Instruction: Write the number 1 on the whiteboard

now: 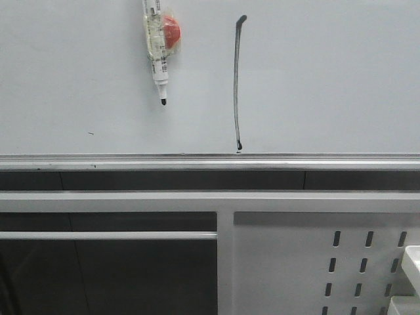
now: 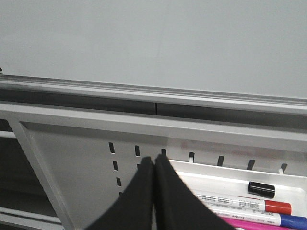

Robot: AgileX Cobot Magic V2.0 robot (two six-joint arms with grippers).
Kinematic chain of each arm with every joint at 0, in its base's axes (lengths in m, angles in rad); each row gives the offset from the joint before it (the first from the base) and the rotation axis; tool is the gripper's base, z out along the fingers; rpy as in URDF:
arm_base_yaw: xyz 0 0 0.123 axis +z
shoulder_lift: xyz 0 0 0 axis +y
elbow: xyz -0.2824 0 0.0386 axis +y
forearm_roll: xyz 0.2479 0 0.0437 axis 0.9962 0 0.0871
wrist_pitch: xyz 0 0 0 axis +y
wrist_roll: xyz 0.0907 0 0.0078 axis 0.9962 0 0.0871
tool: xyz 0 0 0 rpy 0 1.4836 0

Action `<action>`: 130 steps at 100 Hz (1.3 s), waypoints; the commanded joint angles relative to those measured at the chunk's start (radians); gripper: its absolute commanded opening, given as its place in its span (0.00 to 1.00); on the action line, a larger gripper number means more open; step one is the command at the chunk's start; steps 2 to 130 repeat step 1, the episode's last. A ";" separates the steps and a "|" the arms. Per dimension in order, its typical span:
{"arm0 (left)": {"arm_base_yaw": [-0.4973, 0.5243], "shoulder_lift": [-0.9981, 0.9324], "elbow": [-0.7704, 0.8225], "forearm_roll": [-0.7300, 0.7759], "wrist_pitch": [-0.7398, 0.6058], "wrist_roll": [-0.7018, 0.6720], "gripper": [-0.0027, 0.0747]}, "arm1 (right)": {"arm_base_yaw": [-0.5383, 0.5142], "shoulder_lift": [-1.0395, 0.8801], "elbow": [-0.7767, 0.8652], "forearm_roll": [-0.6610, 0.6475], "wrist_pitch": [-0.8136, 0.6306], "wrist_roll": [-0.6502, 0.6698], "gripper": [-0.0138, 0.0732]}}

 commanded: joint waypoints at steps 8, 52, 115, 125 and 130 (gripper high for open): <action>0.003 -0.022 0.035 -0.019 -0.034 -0.011 0.01 | -0.006 -0.018 0.013 -0.018 -0.027 0.000 0.10; 0.003 -0.022 0.035 -0.019 -0.034 -0.011 0.01 | -0.006 -0.018 0.013 -0.018 -0.027 0.000 0.10; 0.003 -0.022 0.035 -0.019 -0.034 -0.011 0.01 | -0.006 -0.018 0.013 -0.018 -0.027 0.000 0.10; 0.003 -0.022 0.035 -0.019 -0.034 -0.011 0.01 | -0.006 -0.018 0.013 -0.018 -0.027 0.000 0.10; 0.003 -0.022 0.035 -0.019 -0.034 -0.011 0.01 | -0.006 -0.018 0.013 -0.018 -0.027 0.000 0.10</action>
